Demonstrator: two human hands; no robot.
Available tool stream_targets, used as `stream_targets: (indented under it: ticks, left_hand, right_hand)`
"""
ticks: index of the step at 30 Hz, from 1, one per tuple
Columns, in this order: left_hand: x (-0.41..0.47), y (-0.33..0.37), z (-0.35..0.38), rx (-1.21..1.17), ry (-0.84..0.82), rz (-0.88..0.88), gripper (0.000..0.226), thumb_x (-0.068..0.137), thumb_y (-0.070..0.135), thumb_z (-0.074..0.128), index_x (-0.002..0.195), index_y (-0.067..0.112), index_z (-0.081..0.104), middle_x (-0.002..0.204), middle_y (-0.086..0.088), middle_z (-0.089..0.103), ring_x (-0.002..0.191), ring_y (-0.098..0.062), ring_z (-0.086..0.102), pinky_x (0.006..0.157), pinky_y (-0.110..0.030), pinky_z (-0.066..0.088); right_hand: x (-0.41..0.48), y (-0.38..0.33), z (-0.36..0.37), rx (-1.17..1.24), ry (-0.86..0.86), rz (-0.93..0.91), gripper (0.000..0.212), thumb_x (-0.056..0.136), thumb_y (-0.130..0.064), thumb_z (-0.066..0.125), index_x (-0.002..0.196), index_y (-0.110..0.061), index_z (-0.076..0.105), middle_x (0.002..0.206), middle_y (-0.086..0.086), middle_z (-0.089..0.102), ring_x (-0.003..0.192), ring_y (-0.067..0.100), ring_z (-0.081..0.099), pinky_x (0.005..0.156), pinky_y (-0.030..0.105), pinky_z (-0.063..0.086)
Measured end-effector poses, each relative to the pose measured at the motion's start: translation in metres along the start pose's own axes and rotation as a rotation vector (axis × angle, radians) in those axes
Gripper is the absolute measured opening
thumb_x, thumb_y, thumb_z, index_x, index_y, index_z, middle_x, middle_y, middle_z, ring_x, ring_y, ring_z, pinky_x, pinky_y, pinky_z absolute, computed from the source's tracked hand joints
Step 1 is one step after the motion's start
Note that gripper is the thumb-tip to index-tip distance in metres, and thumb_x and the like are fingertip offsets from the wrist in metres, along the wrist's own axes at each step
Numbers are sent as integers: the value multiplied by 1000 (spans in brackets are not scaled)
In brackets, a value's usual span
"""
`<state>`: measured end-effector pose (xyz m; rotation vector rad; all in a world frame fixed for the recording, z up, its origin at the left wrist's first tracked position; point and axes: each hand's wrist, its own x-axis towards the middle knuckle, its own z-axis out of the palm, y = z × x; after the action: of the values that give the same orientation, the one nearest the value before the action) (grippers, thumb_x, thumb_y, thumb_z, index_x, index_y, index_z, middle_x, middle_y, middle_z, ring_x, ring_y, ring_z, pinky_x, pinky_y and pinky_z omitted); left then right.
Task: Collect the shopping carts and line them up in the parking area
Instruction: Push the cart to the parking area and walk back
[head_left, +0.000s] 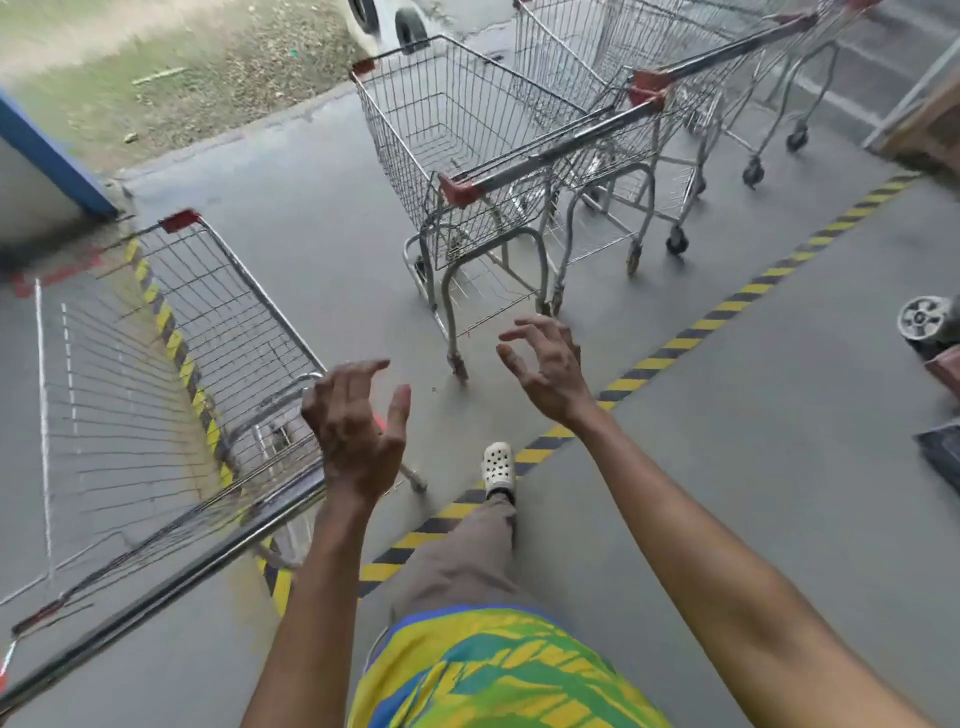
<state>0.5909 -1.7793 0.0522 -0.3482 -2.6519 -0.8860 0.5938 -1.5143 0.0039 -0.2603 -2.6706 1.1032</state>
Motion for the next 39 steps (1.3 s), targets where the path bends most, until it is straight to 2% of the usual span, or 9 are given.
stream_targets:
  ticks: [7,12,15,19,21,24,31,34,39]
  left_hand:
    - [150,73,154,-92,-169,87,38,90,40,60,122,20,66,119,-1,67,123,-23,49,103,-36,24]
    - [248,133,218,-88,-295,136,40,93,40,59,127,19,61,127,-4,62,129,-21,39,110,-49,30]
    - [301,153,246,-16,-265,185,39,96,36,61,130,16,59,132,-8,58,129,-27,42,110,-49,32]
    - [352,149,286,118,-350,-50,40,103,43,49,127,12,59,131,-14,58,122,-31,48,105,-47,34]
    - [350,140,296,179,-326,-151,44,105,48,42,115,12,64,117,-17,63,105,-31,55,94,-45,38]
    - [334,134,304,276,-214,-151,54,104,50,29,92,10,64,91,-16,65,80,-29,53,80,-43,39]
    - [332,142,308,220,-232,-366,41,103,52,42,113,21,67,116,-4,66,112,-26,53,99,-43,33]
    - [323,147,305,207,-206,-403,42,101,55,43,113,24,67,117,-1,66,114,-24,51,100,-41,32]
    - [294,151,298,209,-184,-417,50,99,64,35,108,27,67,109,2,67,109,-23,54,98,-42,35]
  right_hand:
    - [125,85,-42,-40,-4,144,32,99,-49,58,114,-25,71,131,0,60,131,19,46,102,2,10]
    - [193,114,-94,-56,66,176,25,98,-42,65,115,-25,73,125,-2,64,119,10,43,102,23,27]
    - [235,136,-114,-57,52,203,29,96,-50,61,113,-28,71,124,-5,64,123,17,49,97,19,26]
    - [302,159,-129,-65,-13,146,33,97,-46,61,119,-23,71,132,2,62,128,25,48,95,21,22]
    - [330,168,-135,-57,-17,109,30,98,-40,65,121,-21,70,135,2,60,130,24,45,96,23,23]
    - [360,183,-141,-69,-16,65,30,97,-39,66,122,-23,68,135,0,59,129,21,43,101,30,28]
    - [395,216,-138,-218,7,-112,43,92,-49,66,129,-28,62,136,2,48,133,22,42,113,42,22]
    - [401,215,-133,-264,-73,-177,44,93,-58,58,128,-32,61,142,-2,47,142,21,35,117,46,17]
    - [391,215,-136,-364,-183,-256,48,94,-66,47,125,-32,62,130,-3,56,140,19,36,119,45,9]
